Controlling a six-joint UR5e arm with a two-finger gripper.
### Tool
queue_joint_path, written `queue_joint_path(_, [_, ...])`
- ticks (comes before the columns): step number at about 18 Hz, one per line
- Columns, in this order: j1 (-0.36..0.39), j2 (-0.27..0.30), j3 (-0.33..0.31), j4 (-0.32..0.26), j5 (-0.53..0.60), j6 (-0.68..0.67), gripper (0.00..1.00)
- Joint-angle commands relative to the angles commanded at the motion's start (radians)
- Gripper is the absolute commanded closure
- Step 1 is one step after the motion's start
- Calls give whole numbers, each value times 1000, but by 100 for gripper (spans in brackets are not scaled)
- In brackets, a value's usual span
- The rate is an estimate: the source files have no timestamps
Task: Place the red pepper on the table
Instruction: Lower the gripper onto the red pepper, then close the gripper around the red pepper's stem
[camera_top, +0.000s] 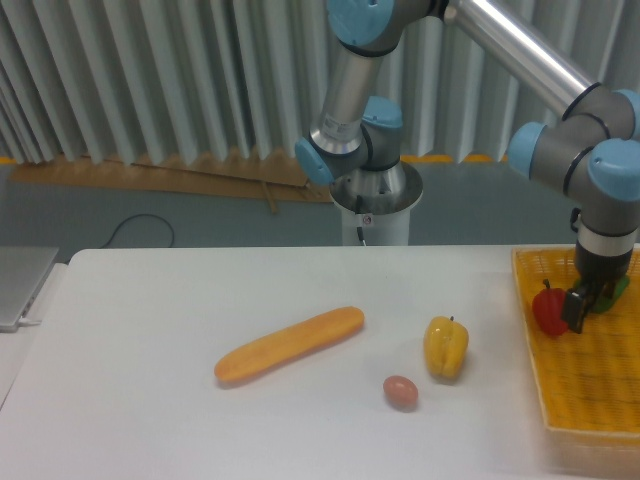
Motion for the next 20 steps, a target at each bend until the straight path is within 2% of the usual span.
queue_joint_path(2, [-3,-8,2,-3,16,9,0])
queue_joint_path(5, [-40,-3,-43,-3,20,3,0])
queue_joint_path(8, [-28,11,-66,-9,22,11,0])
queue_joint_path(10, [4,50,-98,-11,23,26,0])
queue_joint_path(12, [37,60,-98,-9,22,64,0])
queue_joint_path(15, [70,37,-58,-9,19,94,0])
queue_joint_path(20, [60,22,-58,-6,23,75,0])
